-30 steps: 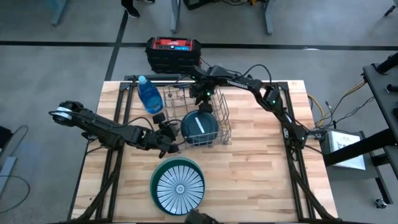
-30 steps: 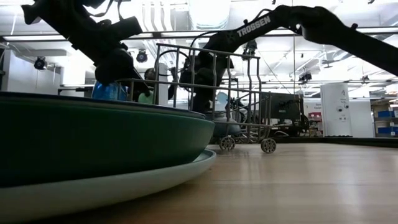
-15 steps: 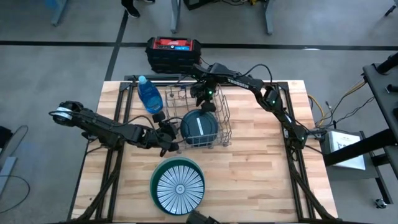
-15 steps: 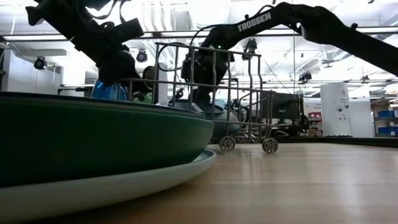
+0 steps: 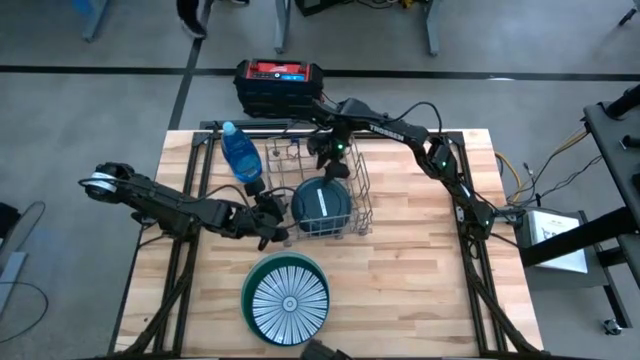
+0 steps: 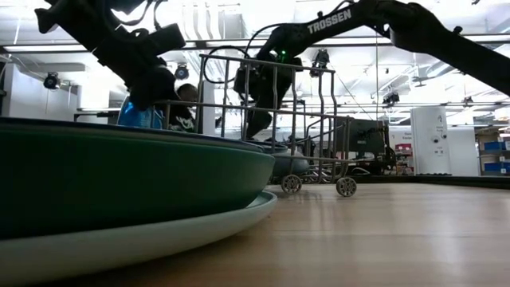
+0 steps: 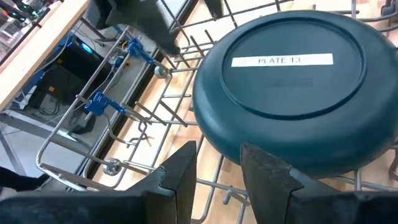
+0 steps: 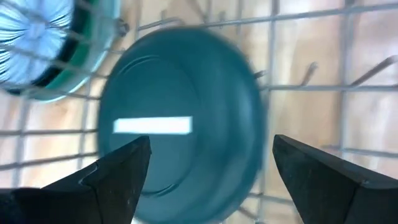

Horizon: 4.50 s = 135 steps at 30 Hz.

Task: Sort dishes
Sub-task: Put the blue plate into the gray dishwasher rack

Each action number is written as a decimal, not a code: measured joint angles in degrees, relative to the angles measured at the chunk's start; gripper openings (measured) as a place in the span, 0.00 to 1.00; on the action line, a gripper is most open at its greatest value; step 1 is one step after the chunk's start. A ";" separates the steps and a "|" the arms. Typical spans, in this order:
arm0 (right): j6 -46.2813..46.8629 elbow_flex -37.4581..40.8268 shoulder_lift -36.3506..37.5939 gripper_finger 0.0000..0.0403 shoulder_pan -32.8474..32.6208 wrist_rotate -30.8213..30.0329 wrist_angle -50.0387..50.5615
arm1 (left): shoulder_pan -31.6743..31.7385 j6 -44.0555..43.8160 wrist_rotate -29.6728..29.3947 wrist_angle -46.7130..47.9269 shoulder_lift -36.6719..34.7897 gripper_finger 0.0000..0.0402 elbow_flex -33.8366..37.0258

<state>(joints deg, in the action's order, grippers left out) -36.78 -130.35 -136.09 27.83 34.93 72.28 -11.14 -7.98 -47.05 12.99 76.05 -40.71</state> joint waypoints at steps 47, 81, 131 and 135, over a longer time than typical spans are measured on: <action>-0.42 -3.36 -1.86 0.82 0.52 3.14 2.74 | 2.05 -0.73 0.97 -0.46 2.19 0.29 -0.89; -2.96 -4.59 -4.44 0.82 0.52 6.21 7.72 | 3.39 -1.50 1.13 0.04 1.81 0.29 -0.83; 15.56 41.30 31.56 0.03 1.48 -13.83 -17.58 | 32.46 17.52 49.14 8.57 10.91 0.29 -14.03; 17.66 46.73 32.48 0.02 1.31 -14.25 -21.15 | 32.48 17.84 48.77 8.44 13.47 0.29 -14.35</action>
<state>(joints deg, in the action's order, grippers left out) -19.12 -83.61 -103.62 29.14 20.67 51.12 21.34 9.86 1.72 21.44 89.52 -55.06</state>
